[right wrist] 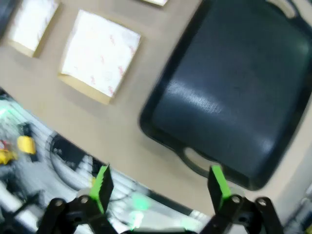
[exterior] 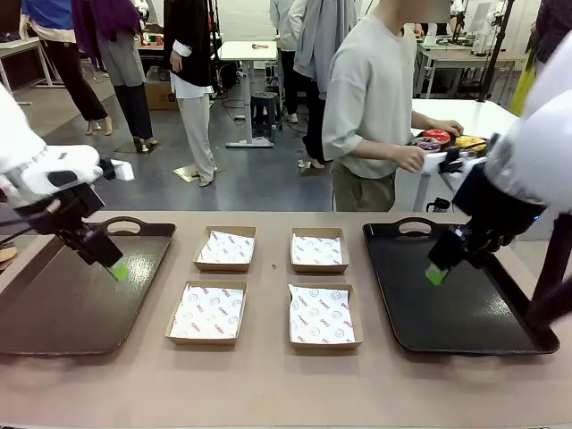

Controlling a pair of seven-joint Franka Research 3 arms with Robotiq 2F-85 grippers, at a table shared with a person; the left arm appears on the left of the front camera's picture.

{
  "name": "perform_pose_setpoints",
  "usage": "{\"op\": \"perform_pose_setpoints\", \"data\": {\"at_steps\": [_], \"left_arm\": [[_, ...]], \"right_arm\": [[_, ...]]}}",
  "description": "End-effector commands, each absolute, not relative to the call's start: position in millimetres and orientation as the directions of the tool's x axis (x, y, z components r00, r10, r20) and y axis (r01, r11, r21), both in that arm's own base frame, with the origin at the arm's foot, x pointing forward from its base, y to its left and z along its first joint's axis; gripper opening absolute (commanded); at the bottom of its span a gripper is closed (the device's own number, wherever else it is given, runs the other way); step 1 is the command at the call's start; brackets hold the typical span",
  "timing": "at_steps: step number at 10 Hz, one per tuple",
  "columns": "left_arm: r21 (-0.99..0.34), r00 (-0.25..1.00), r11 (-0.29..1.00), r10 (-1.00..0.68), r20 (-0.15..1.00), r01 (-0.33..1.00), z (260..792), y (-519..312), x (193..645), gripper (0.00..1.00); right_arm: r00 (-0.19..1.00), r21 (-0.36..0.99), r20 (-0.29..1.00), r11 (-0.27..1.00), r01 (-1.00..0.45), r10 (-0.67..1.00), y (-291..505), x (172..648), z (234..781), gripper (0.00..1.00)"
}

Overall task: Individually package the donuts and arrange them on the tray.
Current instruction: Pick up one Paper togo box.

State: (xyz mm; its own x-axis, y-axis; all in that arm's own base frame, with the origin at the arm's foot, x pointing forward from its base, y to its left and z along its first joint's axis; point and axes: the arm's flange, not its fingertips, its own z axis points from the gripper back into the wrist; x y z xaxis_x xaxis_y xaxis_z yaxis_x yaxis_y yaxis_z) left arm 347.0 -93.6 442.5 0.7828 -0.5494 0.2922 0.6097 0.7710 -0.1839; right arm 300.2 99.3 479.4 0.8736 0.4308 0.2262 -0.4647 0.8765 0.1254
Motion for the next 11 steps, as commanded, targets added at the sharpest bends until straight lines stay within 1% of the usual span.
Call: {"op": "perform_pose_setpoints", "data": {"at_steps": [1,2,3,4,5,7,9,10,11], "left_arm": [[-0.558,0.841,0.629,-0.396,0.369,0.541,450,-57,357,1.0],[-0.717,0.867,0.489,-0.329,0.375,0.496,444,-37,364,1.0],[-0.84,0.89,0.309,-0.256,0.378,0.446,436,-14,369,1.0],[-0.899,0.901,0.145,-0.205,0.381,0.413,430,4,372,1.0],[-0.923,0.921,0.091,-0.158,0.357,0.374,423,21,373,1.0],[-0.962,0.963,0.047,-0.029,0.266,0.267,408,64,369,1.0],[-0.973,0.972,0.041,0.04,0.23,0.228,400,101,357,1.0],[-0.977,0.975,0.051,0.068,0.211,0.207,397,115,350,1.0],[-0.98,0.977,0.071,0.09,0.193,0.187,393,128,345,1.0]], "right_arm": [[0.95,0.572,0.3,0.779,-0.256,0.092,49,291,458,1.0],[0.967,0.716,0.253,0.678,-0.167,-0.028,22,288,444,1.0],[0.969,0.823,0.208,0.56,-0.098,-0.136,-9,285,431,1.0],[0.961,0.877,0.189,0.476,-0.072,-0.201,-32,284,424,1.0],[0.961,0.905,0.161,0.423,-0.054,-0.223,-49,282,418,1.0],[0.951,0.926,0.136,0.377,-0.023,-0.278,-83,277,413,1.0],[0.943,0.932,0.141,0.362,-0.023,-0.303,-110,266,408,1.0],[0.943,0.942,0.157,0.331,-0.053,-0.295,-124,259,408,1.0],[0.944,0.938,0.178,0.338,-0.076,-0.279,-137,250,409,1.0]]}}
